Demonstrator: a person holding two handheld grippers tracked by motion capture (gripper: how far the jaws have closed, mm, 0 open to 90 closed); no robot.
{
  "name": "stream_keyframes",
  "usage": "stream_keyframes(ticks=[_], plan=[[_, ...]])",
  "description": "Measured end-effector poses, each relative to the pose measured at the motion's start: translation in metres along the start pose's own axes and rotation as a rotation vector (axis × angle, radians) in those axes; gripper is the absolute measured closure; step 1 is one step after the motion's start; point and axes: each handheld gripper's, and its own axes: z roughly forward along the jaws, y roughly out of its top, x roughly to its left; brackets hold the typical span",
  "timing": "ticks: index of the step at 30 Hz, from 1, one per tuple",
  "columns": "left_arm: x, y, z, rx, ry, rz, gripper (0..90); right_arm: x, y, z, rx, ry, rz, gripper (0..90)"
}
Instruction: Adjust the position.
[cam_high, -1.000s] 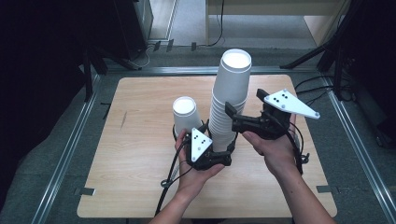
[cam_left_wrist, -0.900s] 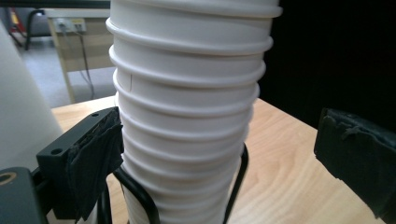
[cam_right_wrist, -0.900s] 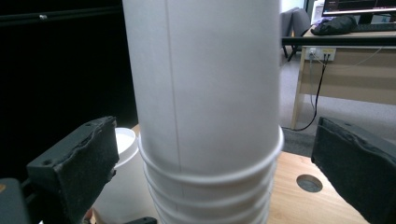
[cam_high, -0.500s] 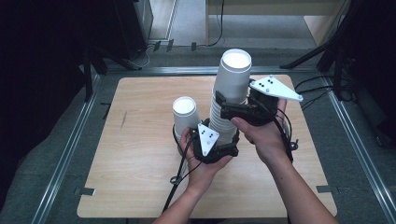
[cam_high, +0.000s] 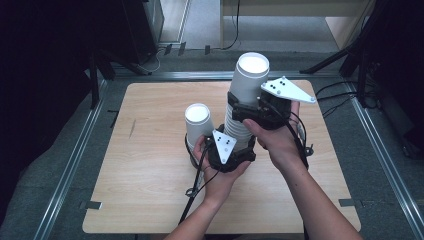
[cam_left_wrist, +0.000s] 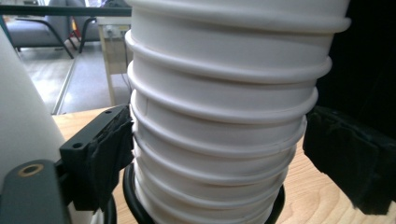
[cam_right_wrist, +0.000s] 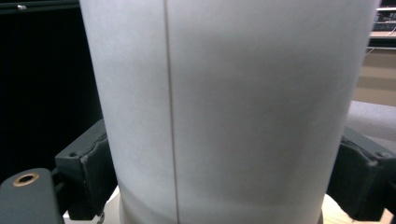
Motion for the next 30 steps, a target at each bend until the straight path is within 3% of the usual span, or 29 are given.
stream_keyframes(ticks=[7,30], plan=[[0.001,0.0,-0.002,0.003,-0.005,0.0,10.0,0.002,0.003,-0.001,-0.011,-0.001,0.001,10.7],[0.003,0.0,-0.004,-0.002,-0.018,0.004,12.5,0.009,0.025,-0.007,-0.134,-0.039,-0.043,14.7]])
